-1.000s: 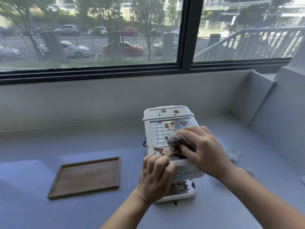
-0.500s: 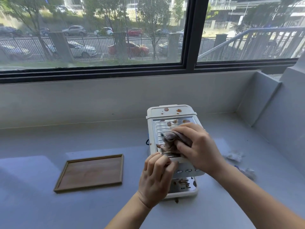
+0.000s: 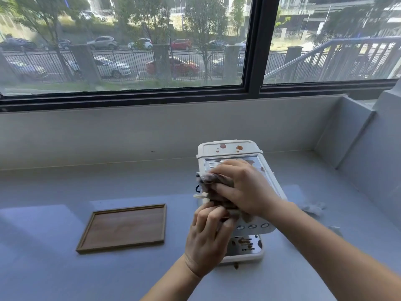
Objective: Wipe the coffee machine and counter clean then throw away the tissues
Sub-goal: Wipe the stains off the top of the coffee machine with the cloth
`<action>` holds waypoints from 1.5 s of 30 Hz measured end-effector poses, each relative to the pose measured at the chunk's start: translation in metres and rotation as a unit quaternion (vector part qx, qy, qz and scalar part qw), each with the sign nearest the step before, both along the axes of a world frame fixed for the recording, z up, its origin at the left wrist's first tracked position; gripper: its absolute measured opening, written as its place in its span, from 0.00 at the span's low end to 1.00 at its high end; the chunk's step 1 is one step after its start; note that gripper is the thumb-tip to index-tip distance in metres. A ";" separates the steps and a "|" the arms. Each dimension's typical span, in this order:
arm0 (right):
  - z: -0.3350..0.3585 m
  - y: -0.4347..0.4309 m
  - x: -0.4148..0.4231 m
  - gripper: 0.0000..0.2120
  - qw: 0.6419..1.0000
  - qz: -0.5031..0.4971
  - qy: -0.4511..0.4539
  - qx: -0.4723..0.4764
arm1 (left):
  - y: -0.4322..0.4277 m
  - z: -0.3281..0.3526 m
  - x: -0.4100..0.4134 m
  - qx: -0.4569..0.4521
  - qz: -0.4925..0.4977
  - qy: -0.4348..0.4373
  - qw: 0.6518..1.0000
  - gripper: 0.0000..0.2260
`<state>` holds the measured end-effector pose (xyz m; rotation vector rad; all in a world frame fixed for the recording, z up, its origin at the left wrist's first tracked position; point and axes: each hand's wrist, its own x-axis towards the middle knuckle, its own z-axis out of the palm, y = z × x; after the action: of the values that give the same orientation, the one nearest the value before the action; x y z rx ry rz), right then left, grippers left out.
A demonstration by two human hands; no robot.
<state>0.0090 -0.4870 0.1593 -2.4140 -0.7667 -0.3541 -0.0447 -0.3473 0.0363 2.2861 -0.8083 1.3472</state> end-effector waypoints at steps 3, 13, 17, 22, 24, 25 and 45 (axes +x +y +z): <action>0.001 0.028 0.006 0.11 0.997 0.060 -0.001 -0.048 | 0.001 0.000 0.000 -0.004 0.010 0.002 1.000 0.11; -0.007 -0.036 -0.011 0.10 0.997 -0.003 -0.044 -0.058 | 0.005 0.003 0.000 -0.003 -0.032 0.028 0.999 0.09; -0.014 -0.050 -0.016 0.12 0.997 0.012 -0.046 -0.062 | 0.003 0.016 -0.001 -0.036 -0.051 0.051 0.997 0.04; -0.017 -0.060 -0.014 0.13 0.992 -0.112 -0.038 -0.045 | 0.002 0.029 0.004 -0.035 -0.054 0.055 0.996 0.01; -0.015 -0.044 -0.017 0.12 0.998 -0.038 -0.026 -0.036 | 0.000 0.026 0.003 -0.024 -0.047 0.048 0.997 0.00; -0.011 -0.037 -0.015 0.12 1.000 0.002 -0.008 -0.018 | 0.000 0.022 0.001 -0.022 -0.041 0.046 0.998 0.02; -0.018 -0.067 -0.024 0.11 0.990 -0.135 -0.024 0.031 | -0.001 0.043 -0.002 -0.016 -0.027 0.101 0.994 0.03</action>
<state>-0.0149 -0.5540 0.1413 -2.4609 -0.4405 -0.5355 -0.0472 -0.3482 0.0792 2.3114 -0.7697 1.0768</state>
